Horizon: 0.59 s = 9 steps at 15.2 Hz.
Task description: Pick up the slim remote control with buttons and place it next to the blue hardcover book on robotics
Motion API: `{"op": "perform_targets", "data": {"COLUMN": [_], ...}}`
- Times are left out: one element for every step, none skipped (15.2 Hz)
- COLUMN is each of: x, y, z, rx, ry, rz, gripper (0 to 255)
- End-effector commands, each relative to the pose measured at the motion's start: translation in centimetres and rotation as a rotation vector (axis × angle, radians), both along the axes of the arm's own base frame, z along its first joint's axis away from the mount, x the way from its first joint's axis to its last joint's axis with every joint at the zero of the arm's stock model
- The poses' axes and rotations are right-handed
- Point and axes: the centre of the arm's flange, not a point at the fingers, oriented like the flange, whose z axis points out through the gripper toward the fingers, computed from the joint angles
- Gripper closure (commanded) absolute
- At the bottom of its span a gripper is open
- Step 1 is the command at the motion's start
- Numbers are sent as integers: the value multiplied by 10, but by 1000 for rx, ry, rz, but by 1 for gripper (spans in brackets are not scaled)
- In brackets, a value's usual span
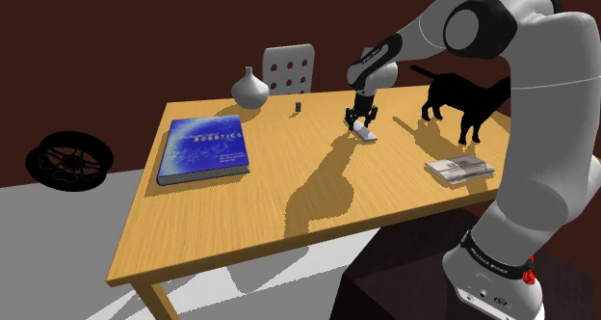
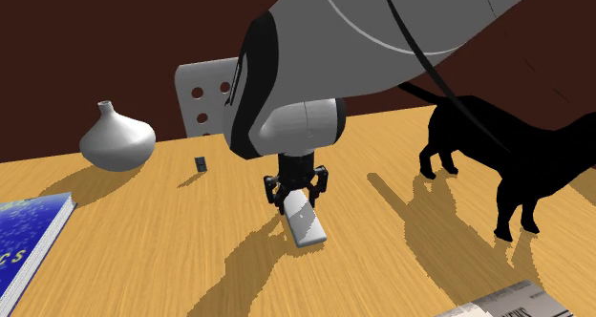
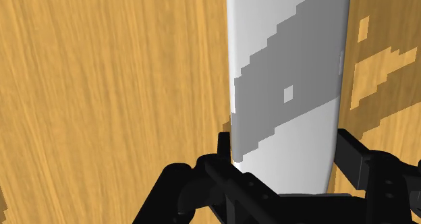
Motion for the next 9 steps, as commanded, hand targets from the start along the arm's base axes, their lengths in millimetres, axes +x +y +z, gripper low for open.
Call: {"op": "perform_targets", "data": {"x": [0, 0, 0, 0, 0, 0, 0, 0, 0], "y": [0, 0, 0, 0, 0, 0, 0, 0, 0], "z": [0, 0, 0, 0, 0, 0, 5, 10, 16], "rx": [0, 0, 0, 0, 0, 0, 0, 0, 0], "ry": [0, 0, 0, 0, 0, 0, 0, 0, 0], "rz": [0, 0, 0, 0, 0, 0, 0, 0, 0], "gripper": [255, 255, 255, 255, 255, 255, 255, 255, 255]}}
